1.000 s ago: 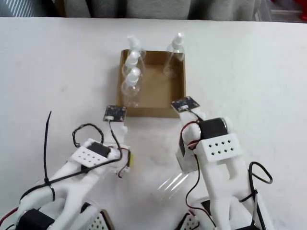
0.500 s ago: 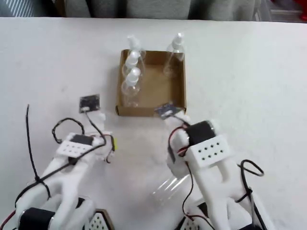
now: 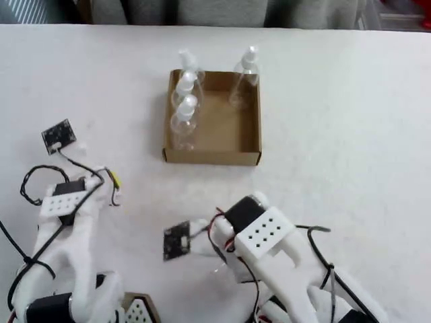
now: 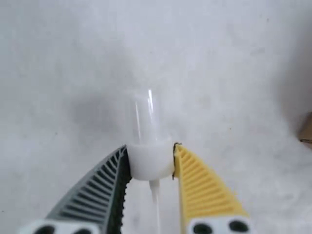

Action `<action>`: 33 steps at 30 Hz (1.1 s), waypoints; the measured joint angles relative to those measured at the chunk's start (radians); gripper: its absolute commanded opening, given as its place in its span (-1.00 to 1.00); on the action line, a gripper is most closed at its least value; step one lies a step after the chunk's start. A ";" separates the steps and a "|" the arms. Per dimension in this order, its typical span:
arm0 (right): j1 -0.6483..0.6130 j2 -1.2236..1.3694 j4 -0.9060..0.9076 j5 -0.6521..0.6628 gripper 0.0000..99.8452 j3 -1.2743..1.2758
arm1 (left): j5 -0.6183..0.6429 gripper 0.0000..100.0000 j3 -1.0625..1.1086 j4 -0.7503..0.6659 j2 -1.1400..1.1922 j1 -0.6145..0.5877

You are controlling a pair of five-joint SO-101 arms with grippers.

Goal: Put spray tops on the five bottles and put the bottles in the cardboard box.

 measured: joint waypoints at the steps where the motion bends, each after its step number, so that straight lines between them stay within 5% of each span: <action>1: 0.002 0.000 -0.028 0.054 -0.97 0.029 | 0.000 -0.89 0.000 -0.002 0.000 -0.005; 11: 0.006 0.000 -0.301 0.127 -0.97 0.226 | 0.000 -0.89 0.000 -0.021 0.000 -0.009; 17: 0.180 0.000 -0.331 0.126 -0.97 0.224 | 0.000 -0.89 0.000 -0.021 0.000 -0.009; 23: 0.423 0.000 -0.411 -0.132 -0.97 0.127 | 0.000 -0.89 0.000 -0.021 0.000 -0.009; 33: 0.379 0.000 -0.446 -0.227 -0.97 0.126 | 0.000 -0.89 0.000 -0.021 0.000 -0.009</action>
